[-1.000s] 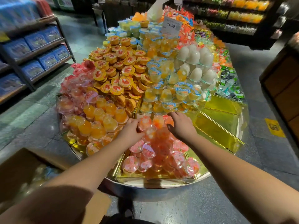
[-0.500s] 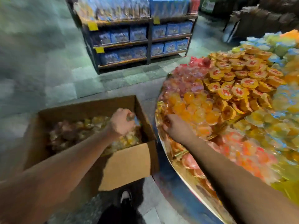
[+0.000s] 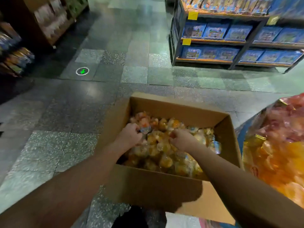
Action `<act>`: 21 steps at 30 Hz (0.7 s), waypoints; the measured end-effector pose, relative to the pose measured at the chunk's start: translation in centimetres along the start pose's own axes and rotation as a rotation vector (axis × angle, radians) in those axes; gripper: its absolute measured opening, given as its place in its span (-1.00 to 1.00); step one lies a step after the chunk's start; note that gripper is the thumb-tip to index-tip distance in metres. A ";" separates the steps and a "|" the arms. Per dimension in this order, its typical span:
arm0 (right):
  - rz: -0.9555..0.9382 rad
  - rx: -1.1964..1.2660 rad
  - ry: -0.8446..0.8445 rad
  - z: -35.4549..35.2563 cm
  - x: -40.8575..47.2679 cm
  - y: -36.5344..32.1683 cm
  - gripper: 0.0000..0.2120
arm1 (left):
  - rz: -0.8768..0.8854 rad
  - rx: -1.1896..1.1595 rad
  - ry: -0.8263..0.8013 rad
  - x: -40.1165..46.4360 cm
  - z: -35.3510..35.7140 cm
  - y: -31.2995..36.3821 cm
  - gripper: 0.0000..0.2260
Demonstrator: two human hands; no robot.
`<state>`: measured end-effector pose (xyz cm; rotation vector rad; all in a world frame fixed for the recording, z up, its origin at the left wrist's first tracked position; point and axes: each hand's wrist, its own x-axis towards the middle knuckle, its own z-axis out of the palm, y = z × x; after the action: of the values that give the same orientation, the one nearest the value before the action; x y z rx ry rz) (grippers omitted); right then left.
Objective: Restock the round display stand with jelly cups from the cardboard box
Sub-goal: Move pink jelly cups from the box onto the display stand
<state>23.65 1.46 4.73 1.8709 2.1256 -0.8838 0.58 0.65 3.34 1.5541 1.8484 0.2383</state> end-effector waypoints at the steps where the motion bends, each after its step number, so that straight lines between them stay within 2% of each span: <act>1: 0.012 -0.005 -0.029 0.5 1.8 -0.7 -0.74 | -0.023 -0.002 -0.028 1.4 -0.1 -0.9 -0.78; 4: 0.060 -0.015 -0.063 1.8 7.2 -2.0 -0.79 | -0.094 -0.037 -0.105 5.4 0.5 -3.5 -0.77; 7: 0.088 -0.044 -0.094 3.0 11.7 -2.8 -0.76 | -0.180 -0.095 -0.128 8.4 2.5 -5.9 -0.73; 11: 0.039 -0.201 -0.065 4.5 16.3 -3.7 -0.61 | -0.293 -0.128 -0.148 10.9 5.5 -7.9 -0.48; 14: -0.025 -0.275 -0.037 5.8 19.7 -4.6 -0.58 | -0.313 -0.112 -0.148 13.3 7.0 -8.4 -0.32; 21: -0.077 -0.345 -0.025 8.3 24.7 -6.1 -0.50 | -0.308 -0.033 -0.092 18.7 9.5 -9.5 -0.28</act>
<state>11.02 17.73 -12.38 1.6071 2.1812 -0.5080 -1.86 12.66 -16.19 1.2157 1.9678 0.0541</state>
